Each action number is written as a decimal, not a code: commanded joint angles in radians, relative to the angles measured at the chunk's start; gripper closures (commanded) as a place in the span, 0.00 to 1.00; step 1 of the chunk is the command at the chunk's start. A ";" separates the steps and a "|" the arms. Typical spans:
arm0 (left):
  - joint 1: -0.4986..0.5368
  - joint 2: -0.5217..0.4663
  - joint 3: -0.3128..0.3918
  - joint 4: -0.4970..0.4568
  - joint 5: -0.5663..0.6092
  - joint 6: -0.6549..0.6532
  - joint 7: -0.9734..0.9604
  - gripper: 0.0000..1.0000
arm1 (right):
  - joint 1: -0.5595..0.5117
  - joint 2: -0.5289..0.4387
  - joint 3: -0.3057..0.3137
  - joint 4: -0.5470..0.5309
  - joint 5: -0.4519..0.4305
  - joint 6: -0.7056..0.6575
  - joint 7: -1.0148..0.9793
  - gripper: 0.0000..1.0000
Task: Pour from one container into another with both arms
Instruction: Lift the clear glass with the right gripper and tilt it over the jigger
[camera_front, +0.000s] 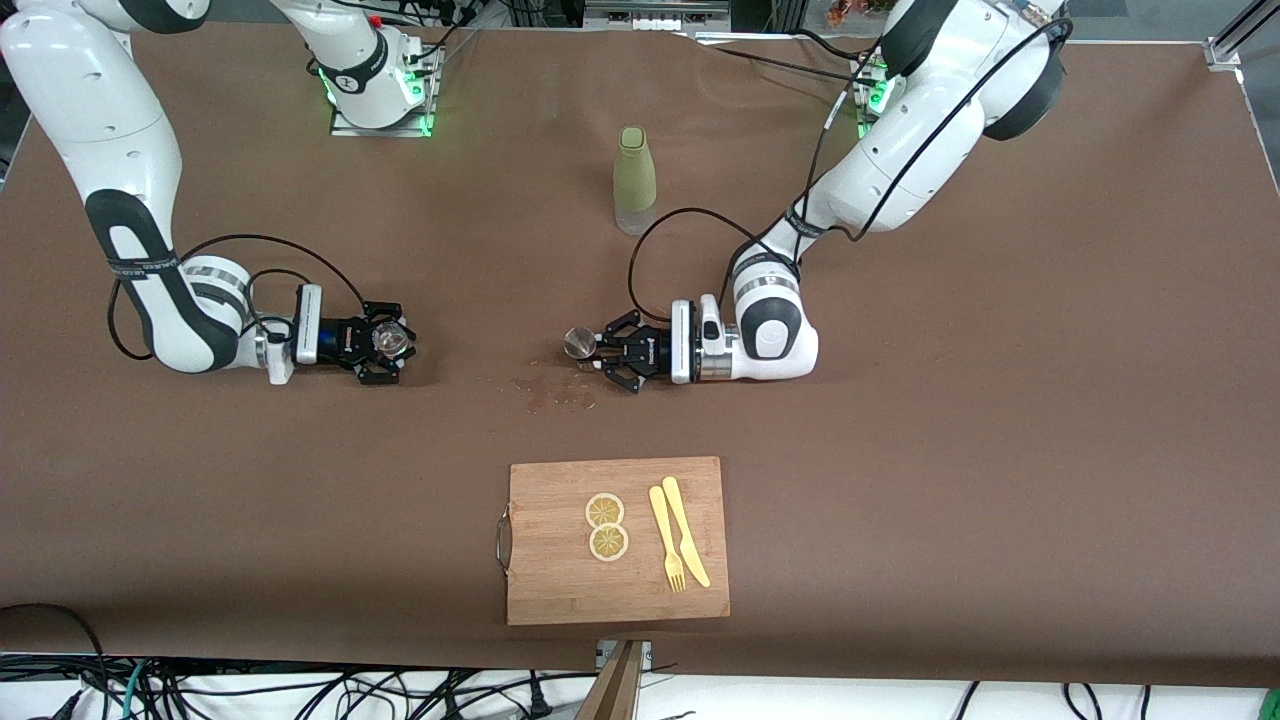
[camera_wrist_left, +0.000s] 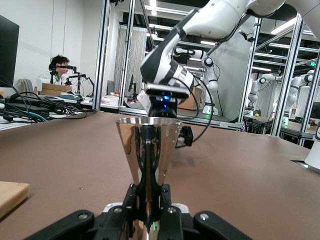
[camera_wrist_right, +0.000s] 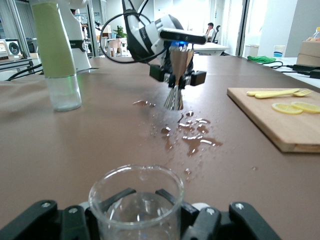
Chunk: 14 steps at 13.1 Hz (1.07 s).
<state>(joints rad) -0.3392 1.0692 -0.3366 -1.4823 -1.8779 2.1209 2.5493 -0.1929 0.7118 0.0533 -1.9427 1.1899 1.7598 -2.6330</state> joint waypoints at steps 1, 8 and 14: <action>-0.038 0.035 0.004 0.063 -0.056 0.045 0.066 1.00 | 0.032 -0.101 0.013 -0.016 0.010 0.019 0.108 0.74; -0.063 0.052 0.014 0.096 -0.081 0.074 0.066 1.00 | 0.211 -0.250 0.010 -0.016 0.010 0.211 0.414 0.74; -0.081 0.066 0.014 0.128 -0.092 0.082 0.065 1.00 | 0.365 -0.333 0.003 -0.025 -0.012 0.403 0.638 0.74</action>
<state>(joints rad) -0.3975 1.1078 -0.3241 -1.4042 -1.9124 2.1687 2.5494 0.1316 0.4334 0.0652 -1.9374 1.1885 2.1160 -2.0641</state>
